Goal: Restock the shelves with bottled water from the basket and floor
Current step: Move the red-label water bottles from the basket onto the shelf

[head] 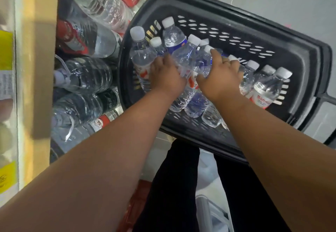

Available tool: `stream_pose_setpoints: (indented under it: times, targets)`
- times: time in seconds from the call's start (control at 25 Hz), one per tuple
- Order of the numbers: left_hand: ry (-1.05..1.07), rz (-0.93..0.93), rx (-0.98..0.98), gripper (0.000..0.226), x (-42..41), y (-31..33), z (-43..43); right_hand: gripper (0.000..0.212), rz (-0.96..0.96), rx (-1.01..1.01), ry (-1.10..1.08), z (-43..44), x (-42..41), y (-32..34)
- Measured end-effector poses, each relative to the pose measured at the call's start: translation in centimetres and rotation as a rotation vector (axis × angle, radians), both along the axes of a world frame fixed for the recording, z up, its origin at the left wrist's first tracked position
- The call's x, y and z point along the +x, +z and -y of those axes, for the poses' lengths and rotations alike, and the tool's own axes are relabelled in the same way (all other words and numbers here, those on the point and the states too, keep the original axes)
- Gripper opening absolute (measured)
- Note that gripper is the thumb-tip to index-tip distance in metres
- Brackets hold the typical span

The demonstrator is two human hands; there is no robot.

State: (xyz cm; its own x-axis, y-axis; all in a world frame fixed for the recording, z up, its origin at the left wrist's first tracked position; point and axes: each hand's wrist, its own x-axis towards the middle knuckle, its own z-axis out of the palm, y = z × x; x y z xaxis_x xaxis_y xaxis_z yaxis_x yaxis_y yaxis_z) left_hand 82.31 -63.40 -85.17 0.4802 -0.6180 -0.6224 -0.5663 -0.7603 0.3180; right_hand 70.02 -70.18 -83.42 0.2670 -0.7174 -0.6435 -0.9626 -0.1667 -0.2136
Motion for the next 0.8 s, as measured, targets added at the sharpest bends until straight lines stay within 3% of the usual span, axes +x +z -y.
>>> stream_pose_setpoints:
  times: [0.2,0.32,0.44,0.6,0.8]
  targets:
    - [0.193,-0.212,-0.105,0.078,0.3,0.8,-0.7,0.09,0.017,0.129,-0.045,1.7,1.5,-1.0]
    - [0.225,-0.273,-0.101,0.071,1.4,1.2,-0.7,0.094,0.103,0.287,-0.319,2.6,1.6,-1.9]
    - [0.182,-0.282,-0.072,0.072,1.3,1.2,-0.6,0.085,0.225,0.332,-0.524,3.1,1.1,-2.4]
    - [0.244,-0.348,-0.076,0.055,0.8,1.7,-1.0,0.053,0.422,0.386,-0.63,3.1,0.0,-2.3]
    - [0.316,-0.41,-0.114,0.06,1.3,2.7,-1.2,0.044,0.57,0.476,-0.676,2.5,-0.7,-0.7]
